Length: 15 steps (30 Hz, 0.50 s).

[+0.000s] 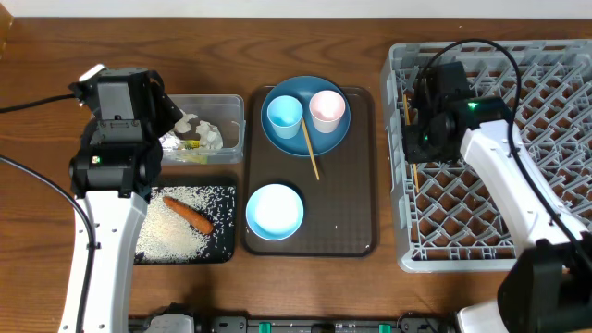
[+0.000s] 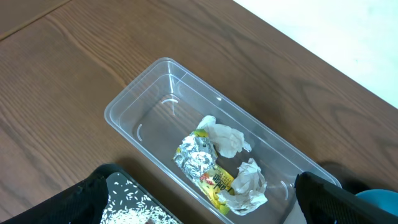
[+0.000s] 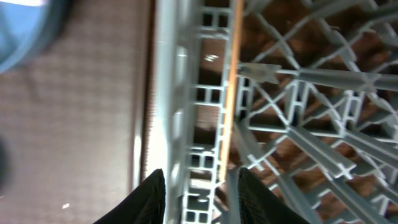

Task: Sort waste into correct bins and load items into the dishwasher rack
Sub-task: 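Open the right gripper to leave the chopstick standing in the rack, then move the right gripper back to the remaining chopstick on the plate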

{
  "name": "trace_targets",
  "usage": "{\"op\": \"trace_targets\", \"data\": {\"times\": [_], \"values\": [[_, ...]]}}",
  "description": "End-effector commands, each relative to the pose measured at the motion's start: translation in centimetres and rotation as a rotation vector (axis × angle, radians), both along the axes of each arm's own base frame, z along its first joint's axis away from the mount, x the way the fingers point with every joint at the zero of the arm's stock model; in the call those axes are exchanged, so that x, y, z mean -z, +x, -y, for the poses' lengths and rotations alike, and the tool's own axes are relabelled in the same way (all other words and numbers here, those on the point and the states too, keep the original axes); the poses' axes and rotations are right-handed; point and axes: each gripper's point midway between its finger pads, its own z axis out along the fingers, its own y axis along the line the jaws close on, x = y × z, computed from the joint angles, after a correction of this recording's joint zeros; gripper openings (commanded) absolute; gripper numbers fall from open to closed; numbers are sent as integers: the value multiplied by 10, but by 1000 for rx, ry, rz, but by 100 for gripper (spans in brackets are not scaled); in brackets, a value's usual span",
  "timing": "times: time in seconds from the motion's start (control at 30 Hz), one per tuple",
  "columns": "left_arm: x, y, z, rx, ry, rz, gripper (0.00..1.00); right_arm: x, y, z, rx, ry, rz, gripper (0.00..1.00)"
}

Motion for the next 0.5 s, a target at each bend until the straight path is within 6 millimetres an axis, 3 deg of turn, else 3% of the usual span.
{"op": "trace_targets", "data": {"times": [0.0, 0.17, 0.27, 0.47], "values": [[-8, 0, -4, -6, 20, 11, 98, -36, -6, -29, -69, 155, 78, 36], [-8, 0, -4, -6, 20, 11, 98, -64, -17, -56, -72, 285, 115, 35], [-8, 0, -4, -6, 20, 11, 98, -66, -21, -75, -68, 310, 107, 35], [-8, 0, -4, -6, 20, 11, 98, -62, -29, -132, -223, 328, 130, 34]]}}
